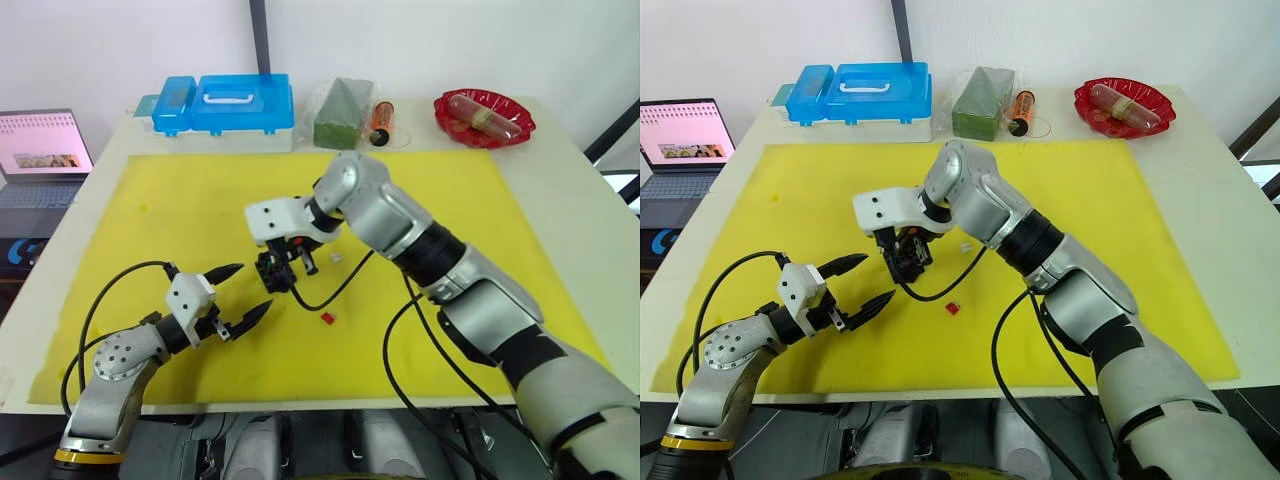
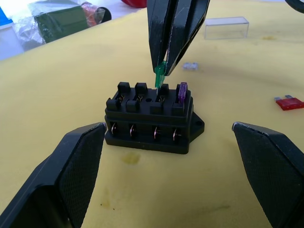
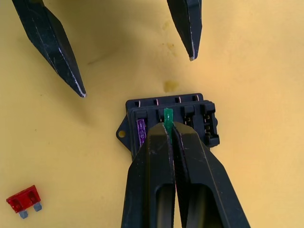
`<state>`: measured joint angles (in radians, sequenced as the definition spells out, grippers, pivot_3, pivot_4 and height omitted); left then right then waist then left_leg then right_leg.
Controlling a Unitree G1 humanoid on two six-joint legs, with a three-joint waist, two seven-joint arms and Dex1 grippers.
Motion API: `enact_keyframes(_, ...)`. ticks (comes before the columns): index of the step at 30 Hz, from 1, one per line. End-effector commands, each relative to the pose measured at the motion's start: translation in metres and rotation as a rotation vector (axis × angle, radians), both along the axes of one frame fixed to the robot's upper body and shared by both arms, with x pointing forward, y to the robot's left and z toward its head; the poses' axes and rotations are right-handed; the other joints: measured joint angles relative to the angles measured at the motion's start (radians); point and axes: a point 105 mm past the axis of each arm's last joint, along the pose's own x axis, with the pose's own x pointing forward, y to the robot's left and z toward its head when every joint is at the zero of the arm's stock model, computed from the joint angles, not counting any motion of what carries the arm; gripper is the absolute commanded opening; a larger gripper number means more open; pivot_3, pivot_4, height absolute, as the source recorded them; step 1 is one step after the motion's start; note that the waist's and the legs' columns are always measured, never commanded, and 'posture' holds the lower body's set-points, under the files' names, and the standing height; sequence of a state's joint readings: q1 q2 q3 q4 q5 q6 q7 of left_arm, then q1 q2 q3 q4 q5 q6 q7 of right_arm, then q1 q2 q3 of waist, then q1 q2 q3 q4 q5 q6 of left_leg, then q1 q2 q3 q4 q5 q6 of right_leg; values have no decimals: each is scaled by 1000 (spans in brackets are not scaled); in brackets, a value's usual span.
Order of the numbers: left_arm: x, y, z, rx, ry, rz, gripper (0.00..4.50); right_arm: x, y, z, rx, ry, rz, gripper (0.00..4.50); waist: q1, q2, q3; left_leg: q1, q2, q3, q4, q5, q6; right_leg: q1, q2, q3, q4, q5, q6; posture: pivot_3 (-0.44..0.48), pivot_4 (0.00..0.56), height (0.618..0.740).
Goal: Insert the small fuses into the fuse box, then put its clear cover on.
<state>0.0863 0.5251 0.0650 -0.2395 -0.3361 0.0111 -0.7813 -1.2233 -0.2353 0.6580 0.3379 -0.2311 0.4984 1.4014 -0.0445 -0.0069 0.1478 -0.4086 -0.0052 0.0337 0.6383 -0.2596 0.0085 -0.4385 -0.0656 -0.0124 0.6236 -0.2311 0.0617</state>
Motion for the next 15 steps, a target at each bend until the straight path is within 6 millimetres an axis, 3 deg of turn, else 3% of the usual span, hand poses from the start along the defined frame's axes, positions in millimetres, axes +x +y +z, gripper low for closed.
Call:
enact_keyframes(1, 0, 0, 11, -1, -53, 0, 4500, 0, 4, 7, 13, -33, 21, 28, 0, 0, 0, 0, 0, 0, 0, 0, 0, 0, 0, 0, 0, 0, 0, 0, 150, 740)
enact_keyframes(15, 0, 2, 11, 4, -52, 5, 4500, 4, -1, 0, -9, -26, 7, 28, 0, 0, 0, 0, 0, 0, 0, 0, -1, -1, 0, 0, 2, 0, 0, 0, 150, 740)
